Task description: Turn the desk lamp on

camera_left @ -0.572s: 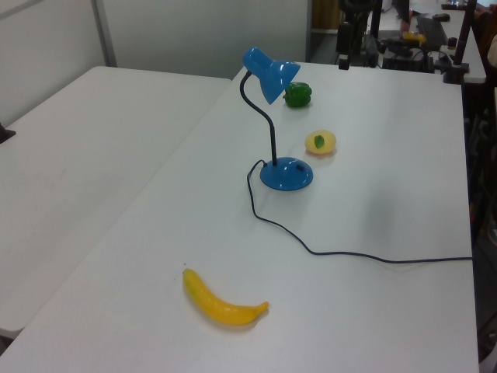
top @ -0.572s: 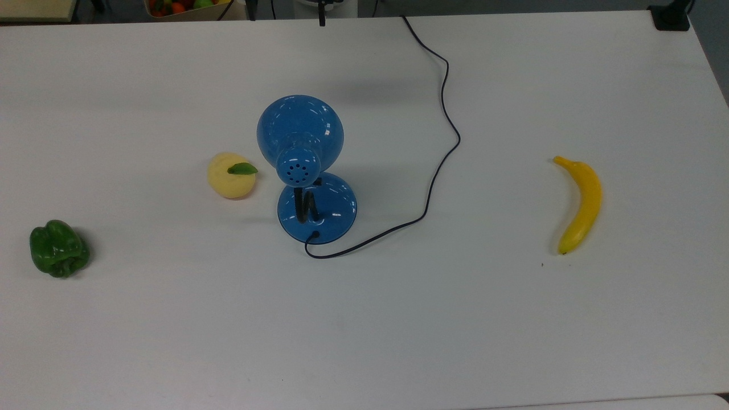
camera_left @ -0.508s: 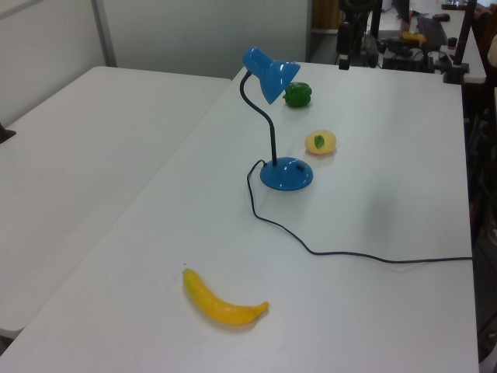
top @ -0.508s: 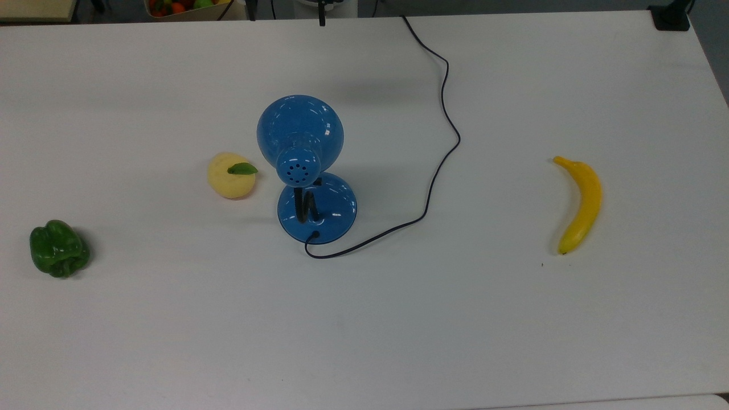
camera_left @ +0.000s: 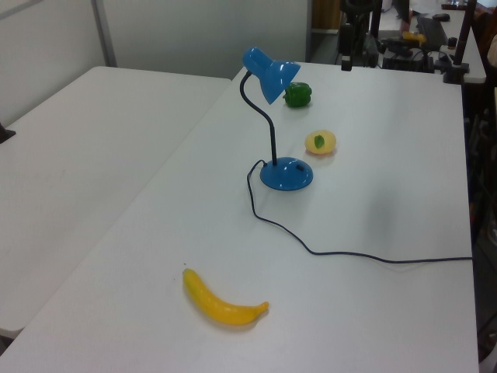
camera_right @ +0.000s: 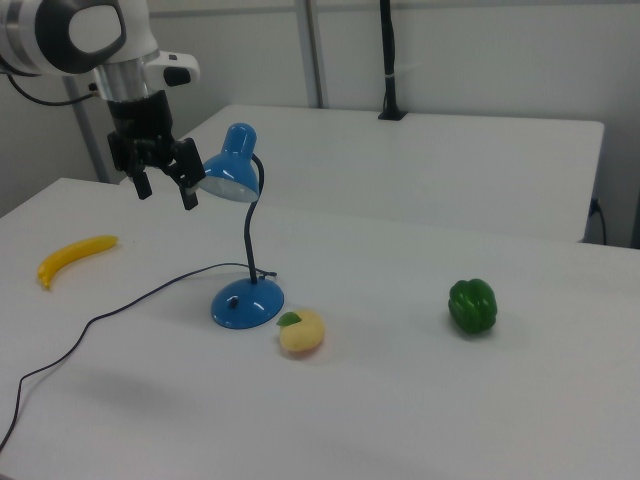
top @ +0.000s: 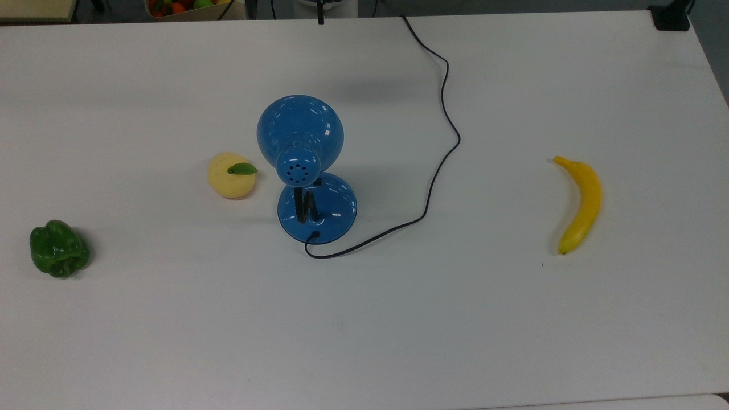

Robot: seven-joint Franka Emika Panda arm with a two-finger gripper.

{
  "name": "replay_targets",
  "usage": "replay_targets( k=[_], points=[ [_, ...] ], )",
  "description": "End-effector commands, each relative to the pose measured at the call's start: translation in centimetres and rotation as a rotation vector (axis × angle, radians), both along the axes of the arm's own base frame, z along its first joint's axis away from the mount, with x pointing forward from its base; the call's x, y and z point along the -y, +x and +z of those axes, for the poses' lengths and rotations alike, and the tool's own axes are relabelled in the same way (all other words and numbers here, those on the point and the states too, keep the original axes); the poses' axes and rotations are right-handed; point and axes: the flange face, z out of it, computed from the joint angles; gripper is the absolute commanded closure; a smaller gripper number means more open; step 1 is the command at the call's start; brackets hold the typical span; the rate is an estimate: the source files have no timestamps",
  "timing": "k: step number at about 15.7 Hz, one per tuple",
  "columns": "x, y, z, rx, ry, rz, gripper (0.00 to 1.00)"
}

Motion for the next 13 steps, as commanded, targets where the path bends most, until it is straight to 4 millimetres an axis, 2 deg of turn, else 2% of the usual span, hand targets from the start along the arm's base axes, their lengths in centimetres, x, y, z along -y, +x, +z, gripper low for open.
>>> replay_targets(
  k=[1, 6, 7, 8, 11, 12, 13],
  points=[
    [0.27, -0.9, 0.02, -0.014, -0.011, 0.02, 0.0],
    [0.28, -0.93, -0.06, -0.018, -0.012, 0.038, 0.0],
    [0.27, -0.93, -0.06, -0.018, -0.011, 0.047, 0.03],
    [0.35, -0.92, -0.06, -0.019, -0.011, 0.066, 0.18],
    [0.45, -1.0, -0.13, -0.028, -0.01, 0.107, 0.86],
    [0.36, -1.03, -0.26, -0.035, -0.01, 0.108, 0.99],
    [0.28, -1.01, -0.36, -0.038, -0.01, 0.11, 1.0]
  ],
)
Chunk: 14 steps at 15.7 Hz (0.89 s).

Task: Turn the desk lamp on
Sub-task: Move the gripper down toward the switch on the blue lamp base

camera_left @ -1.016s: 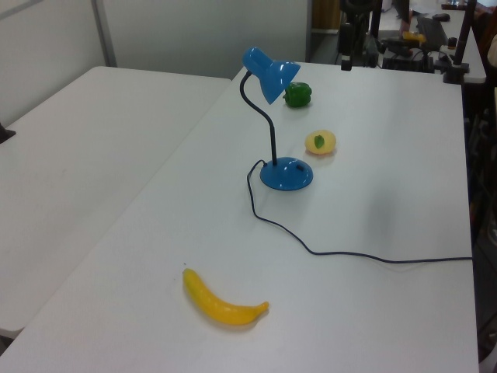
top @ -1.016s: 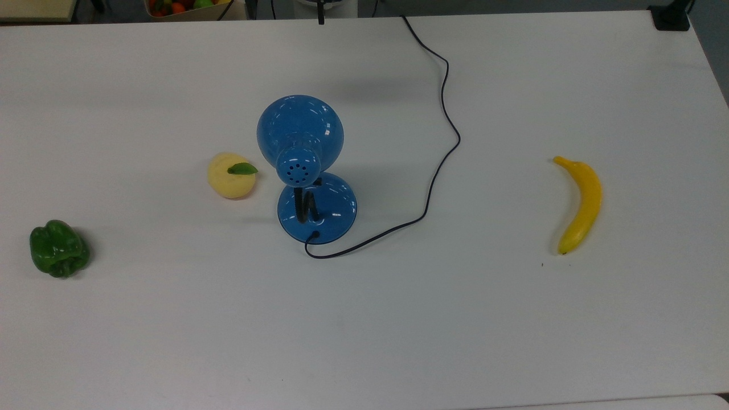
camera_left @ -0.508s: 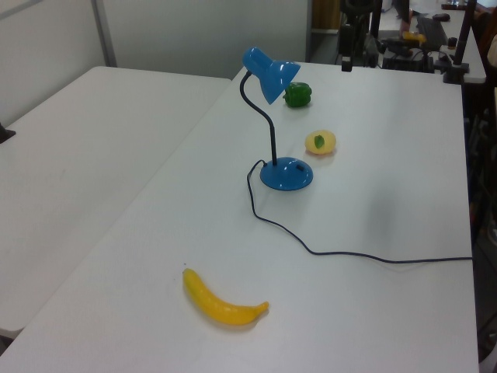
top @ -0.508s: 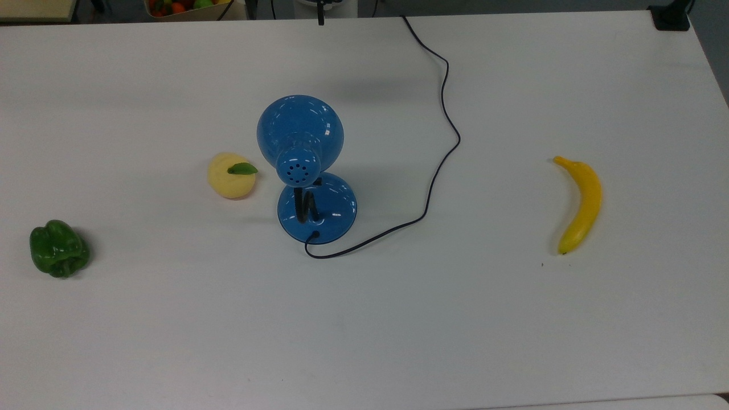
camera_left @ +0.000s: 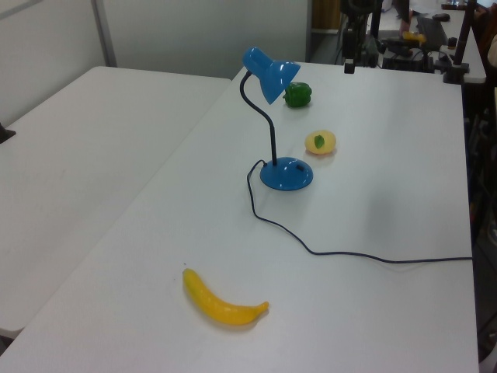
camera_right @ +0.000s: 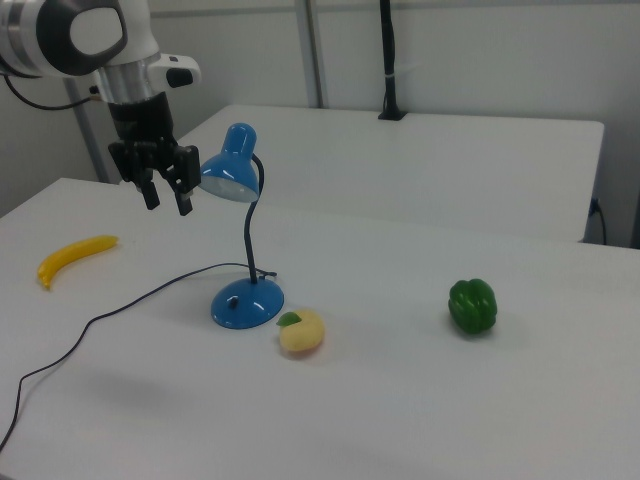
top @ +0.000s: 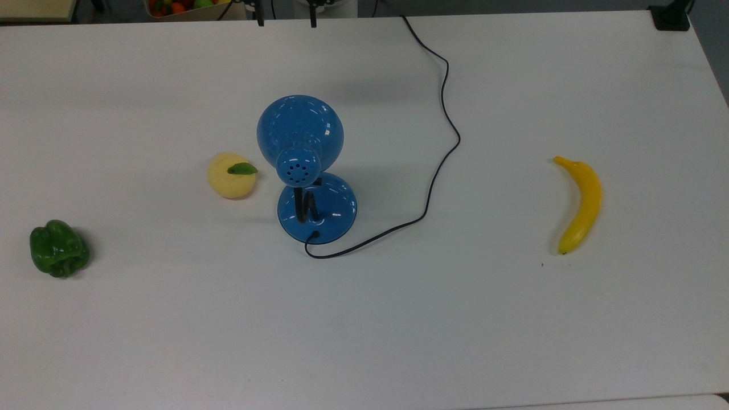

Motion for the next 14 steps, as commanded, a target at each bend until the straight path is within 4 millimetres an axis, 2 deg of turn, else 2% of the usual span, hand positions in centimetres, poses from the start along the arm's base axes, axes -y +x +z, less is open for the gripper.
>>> replay_targets(
  k=[1, 7, 14],
  points=[
    [0.2, -1.0, -0.1, -0.028, -0.011, 0.032, 1.0],
    [0.1, -1.1, -0.8, -0.039, -0.01, 0.023, 1.0],
    [-0.3, -1.6, -7.1, -0.101, -0.013, 0.031, 1.0]
  ],
)
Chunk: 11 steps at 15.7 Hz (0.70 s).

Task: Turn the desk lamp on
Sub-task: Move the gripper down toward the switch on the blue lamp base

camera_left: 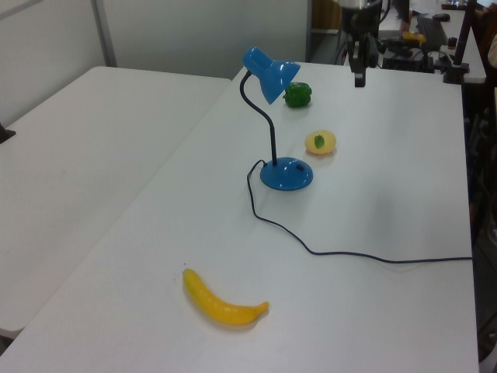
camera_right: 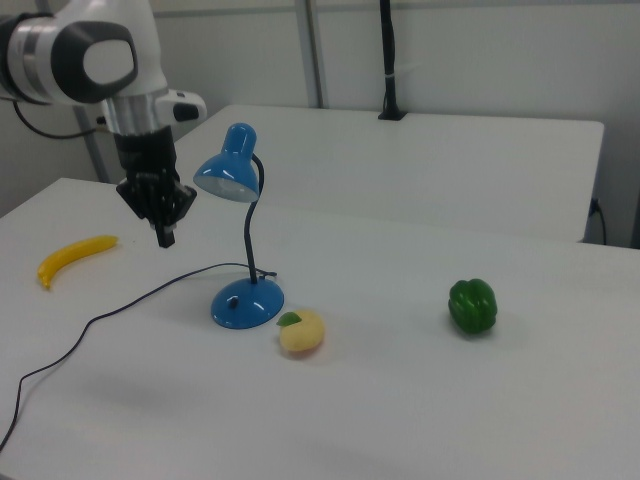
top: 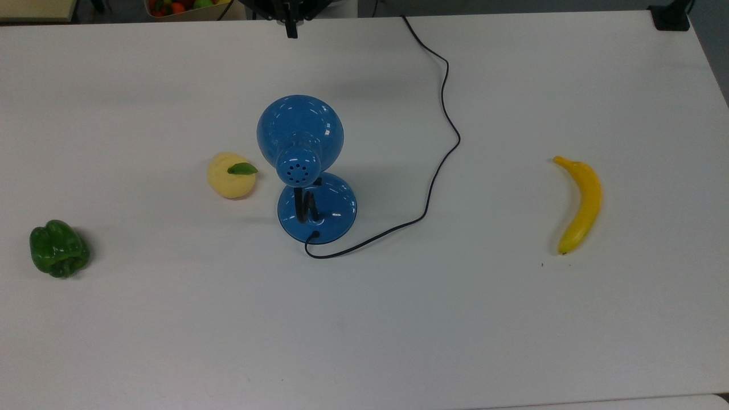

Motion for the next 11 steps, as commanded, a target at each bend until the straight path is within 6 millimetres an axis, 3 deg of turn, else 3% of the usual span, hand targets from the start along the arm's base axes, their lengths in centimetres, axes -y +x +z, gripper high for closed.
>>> replay_targets(
  k=[1, 11],
  points=[
    [-0.3, -0.8, -3.2, 0.009, -0.004, 0.022, 1.0],
    [-0.5, -0.8, -13.8, 0.057, -0.005, 0.014, 1.0]
  ],
)
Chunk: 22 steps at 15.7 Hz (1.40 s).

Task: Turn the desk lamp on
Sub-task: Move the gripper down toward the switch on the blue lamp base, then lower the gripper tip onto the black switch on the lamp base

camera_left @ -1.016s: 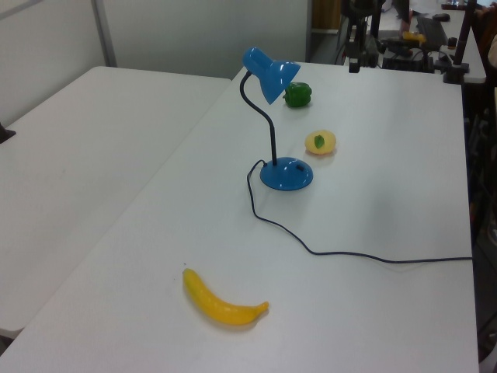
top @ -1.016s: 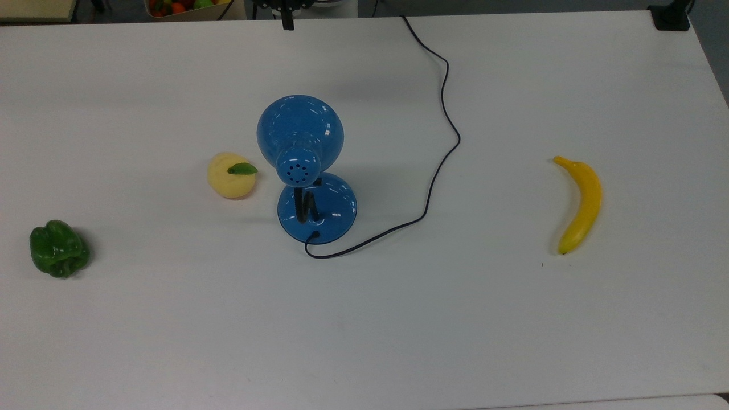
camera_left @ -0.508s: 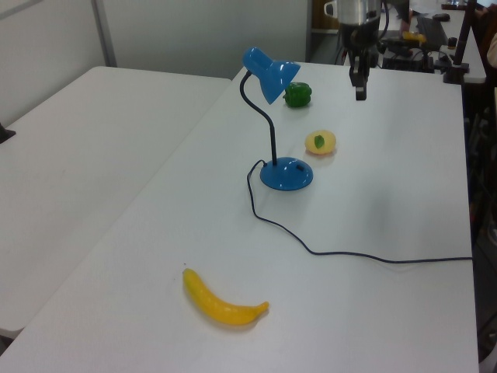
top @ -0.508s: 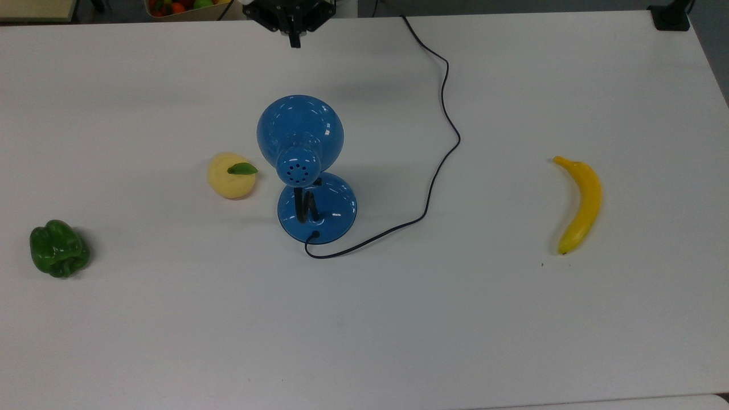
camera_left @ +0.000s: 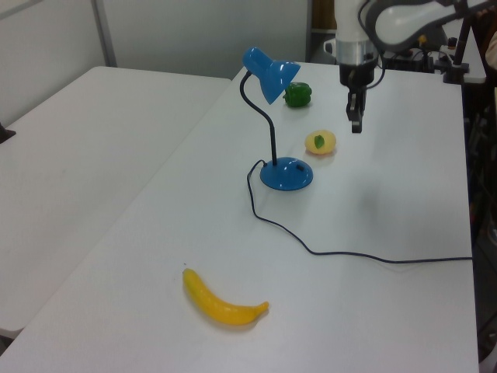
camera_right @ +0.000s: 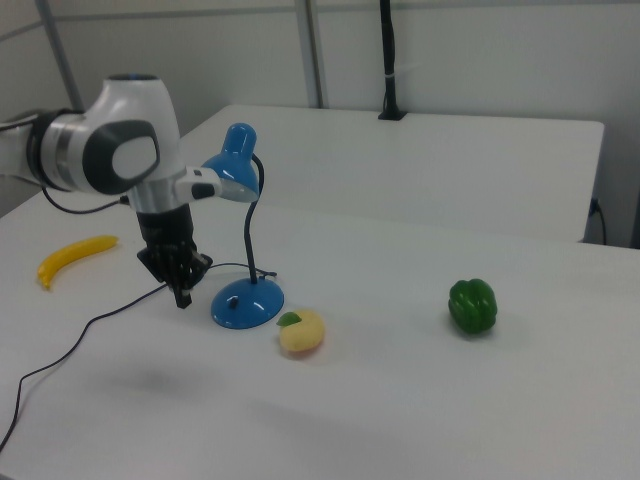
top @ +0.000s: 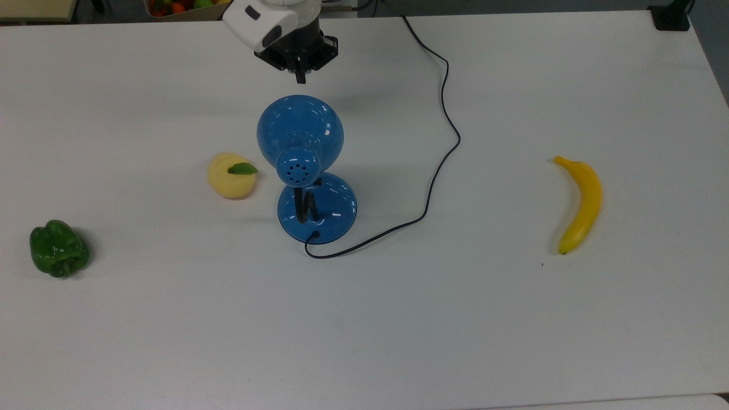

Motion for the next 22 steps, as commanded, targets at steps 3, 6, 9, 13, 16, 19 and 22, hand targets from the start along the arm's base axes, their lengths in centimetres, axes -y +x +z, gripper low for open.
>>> replay_targets(
  k=[3, 6, 9, 13, 16, 19, 22],
  points=[
    [-0.6, 0.4, -5.4, 0.058, -0.006, 0.002, 1.0],
    [-0.8, 1.0, -8.1, 0.11, 0.0, -0.008, 1.0],
    [-1.0, 2.2, -9.9, 0.164, 0.004, -0.033, 1.0],
    [-1.3, 3.4, -10.7, 0.236, 0.015, -0.029, 1.0],
    [-1.5, 4.3, -10.3, 0.283, 0.021, -0.026, 1.0],
    [-1.6, 4.9, -10.3, 0.336, 0.029, -0.024, 1.0],
    [-2.0, 5.7, -9.7, 0.366, 0.033, -0.021, 1.0]
  ],
)
